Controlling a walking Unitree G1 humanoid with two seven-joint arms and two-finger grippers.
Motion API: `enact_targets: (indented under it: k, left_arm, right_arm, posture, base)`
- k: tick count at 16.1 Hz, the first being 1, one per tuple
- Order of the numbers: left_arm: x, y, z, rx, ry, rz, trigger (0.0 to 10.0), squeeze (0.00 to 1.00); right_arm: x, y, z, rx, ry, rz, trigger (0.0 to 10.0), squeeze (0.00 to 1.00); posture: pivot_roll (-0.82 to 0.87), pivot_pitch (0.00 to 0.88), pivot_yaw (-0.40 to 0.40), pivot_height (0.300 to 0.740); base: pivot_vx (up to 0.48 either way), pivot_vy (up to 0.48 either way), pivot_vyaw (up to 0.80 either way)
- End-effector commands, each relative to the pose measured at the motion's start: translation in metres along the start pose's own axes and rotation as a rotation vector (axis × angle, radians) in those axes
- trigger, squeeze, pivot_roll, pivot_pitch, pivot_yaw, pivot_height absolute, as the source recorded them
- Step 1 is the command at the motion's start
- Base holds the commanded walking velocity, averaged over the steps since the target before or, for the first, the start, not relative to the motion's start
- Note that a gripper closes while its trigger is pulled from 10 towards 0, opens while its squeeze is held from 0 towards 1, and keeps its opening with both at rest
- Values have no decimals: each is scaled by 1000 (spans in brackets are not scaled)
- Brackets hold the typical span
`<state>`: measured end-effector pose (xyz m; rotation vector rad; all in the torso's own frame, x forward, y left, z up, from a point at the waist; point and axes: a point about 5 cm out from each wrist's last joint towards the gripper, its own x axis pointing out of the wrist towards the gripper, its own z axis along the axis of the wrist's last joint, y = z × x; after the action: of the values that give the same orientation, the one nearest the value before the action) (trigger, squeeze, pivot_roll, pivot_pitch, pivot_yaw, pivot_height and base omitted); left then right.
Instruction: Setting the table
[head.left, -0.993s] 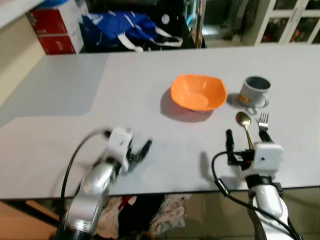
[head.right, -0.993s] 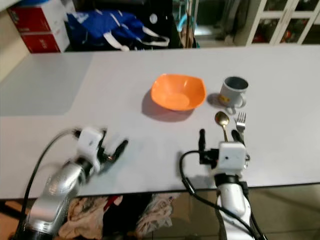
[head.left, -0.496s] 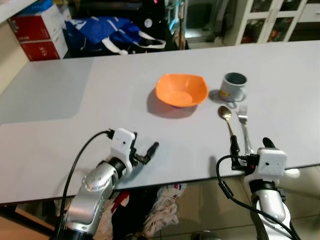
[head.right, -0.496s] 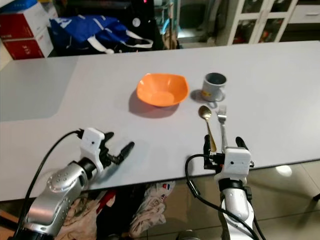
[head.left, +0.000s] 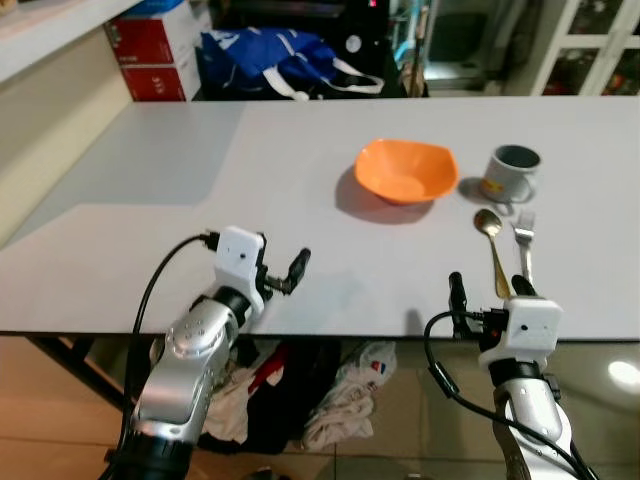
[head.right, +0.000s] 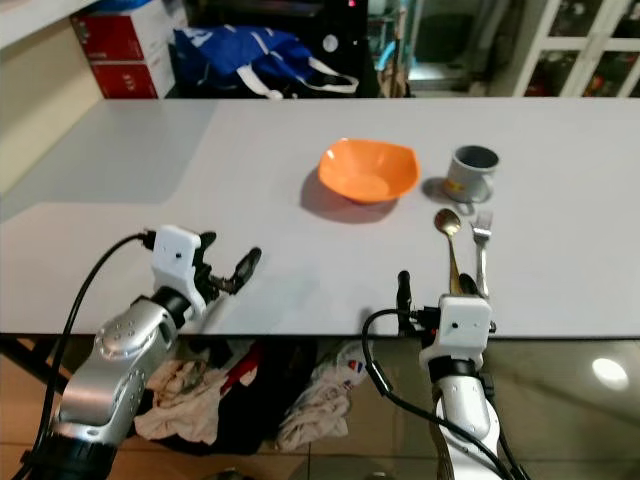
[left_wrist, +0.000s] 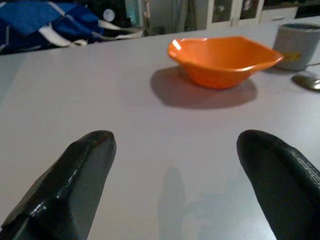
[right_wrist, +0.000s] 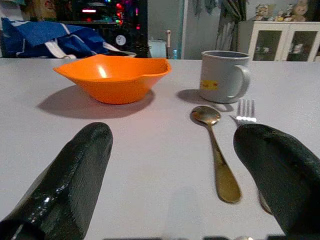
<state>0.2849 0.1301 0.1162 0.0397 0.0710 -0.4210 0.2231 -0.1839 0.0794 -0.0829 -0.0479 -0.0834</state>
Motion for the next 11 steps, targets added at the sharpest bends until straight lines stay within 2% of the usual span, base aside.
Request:
enact_targets:
  k: [1,11]
  left_arm:
    - [2,3,3,5,-7,16,10000,0]
    - [4,-1,7,-1,-35,8,10000,0]
  right_arm:
    - [1,0,3,1,-12,1,10000,0]
    - [0,0,2,2,-5,7,10000,0]
  posture:
    - [-160,0,74,727]
    - [-161,0,78,727]
  base:
    - [0,0,0]
    - [0,0,0]
